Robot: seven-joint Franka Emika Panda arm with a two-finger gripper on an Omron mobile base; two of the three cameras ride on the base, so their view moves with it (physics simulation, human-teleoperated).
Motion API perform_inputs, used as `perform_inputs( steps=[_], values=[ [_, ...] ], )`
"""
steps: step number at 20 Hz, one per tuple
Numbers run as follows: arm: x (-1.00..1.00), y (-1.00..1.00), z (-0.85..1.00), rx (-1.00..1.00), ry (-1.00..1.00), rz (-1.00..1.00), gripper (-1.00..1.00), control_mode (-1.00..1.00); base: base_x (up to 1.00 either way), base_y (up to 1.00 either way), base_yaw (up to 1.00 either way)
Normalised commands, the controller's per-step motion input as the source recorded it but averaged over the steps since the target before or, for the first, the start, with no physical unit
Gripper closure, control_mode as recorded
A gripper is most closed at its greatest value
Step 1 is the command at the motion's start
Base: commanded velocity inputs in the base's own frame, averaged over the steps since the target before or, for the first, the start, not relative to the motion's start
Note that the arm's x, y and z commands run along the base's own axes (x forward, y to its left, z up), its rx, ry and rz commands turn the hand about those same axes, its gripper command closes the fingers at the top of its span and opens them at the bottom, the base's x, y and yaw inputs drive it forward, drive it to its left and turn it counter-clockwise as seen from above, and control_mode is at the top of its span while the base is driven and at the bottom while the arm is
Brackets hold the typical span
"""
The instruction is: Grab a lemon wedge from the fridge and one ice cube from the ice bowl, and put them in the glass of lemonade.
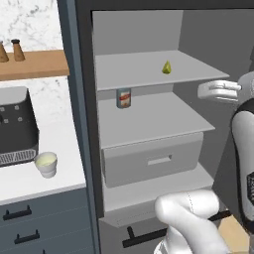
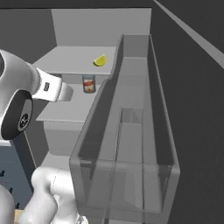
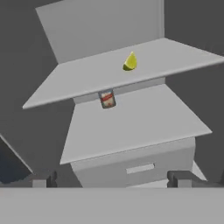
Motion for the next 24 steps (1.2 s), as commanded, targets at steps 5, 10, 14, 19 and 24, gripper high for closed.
perform_inputs(
  steps=[5, 10, 14, 19, 24],
  values=[
    [1.0, 0.01, 0.44, 0.0, 0.09, -0.02, -1.0, -1.0, 0.0, 0.0, 0.0],
    [1.0, 0.0, -0.18, 0.0, 0.05, -0.02, -1.0, -1.0, 0.0, 0.0, 0.0],
    [1.0, 0.02, -0.34, -0.05, 0.12, 0.0, -1.0, -1.0, 0.0, 0.0, 0.0],
    [0.26, 0.04, 0.05, -0.22, 0.15, -0.07, -1.0, -1.0, 0.0, 0.0, 0.0],
    [0.45, 0.03, -0.08, -0.19, 0.01, -0.07, -1.0, -1.0, 0.0, 0.0, 0.0]
  ],
)
